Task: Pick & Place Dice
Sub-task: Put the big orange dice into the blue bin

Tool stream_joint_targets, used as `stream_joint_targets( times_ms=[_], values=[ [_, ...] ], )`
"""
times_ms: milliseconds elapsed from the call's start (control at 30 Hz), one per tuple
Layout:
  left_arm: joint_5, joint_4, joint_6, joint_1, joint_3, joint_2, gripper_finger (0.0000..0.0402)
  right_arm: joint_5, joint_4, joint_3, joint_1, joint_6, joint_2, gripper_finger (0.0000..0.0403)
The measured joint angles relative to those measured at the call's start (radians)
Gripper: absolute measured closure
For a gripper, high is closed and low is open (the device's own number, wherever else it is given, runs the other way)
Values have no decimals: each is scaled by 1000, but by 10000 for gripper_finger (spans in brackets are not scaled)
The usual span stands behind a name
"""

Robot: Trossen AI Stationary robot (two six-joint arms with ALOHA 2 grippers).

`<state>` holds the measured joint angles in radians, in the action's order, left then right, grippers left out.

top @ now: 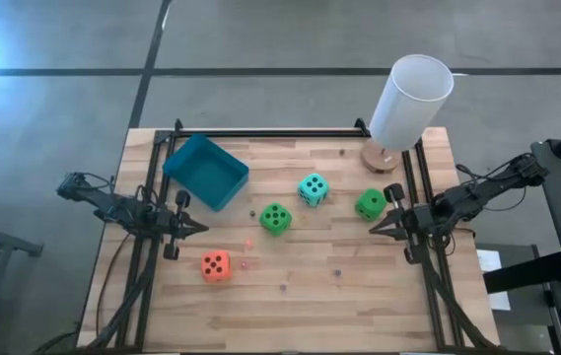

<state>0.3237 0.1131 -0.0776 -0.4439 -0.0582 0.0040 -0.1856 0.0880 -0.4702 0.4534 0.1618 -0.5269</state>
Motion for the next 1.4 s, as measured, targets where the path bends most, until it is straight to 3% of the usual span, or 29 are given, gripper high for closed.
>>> stream_joint_targets(
  times_ms=[833, 1067, 1400],
  values=[
    [1, -11, 41, 0, 1, 0, 396, 1, -4, 0, 0, 39, -4, 394],
    [-2, -147, 92, 0, 3, 0, 396, 1, -4, 0, 0, 11, -4, 394],
    [-20, -22, 75, -1, -131, 100, 396, 1, -4, 0, 0, 3, -5, 394]
  ],
)
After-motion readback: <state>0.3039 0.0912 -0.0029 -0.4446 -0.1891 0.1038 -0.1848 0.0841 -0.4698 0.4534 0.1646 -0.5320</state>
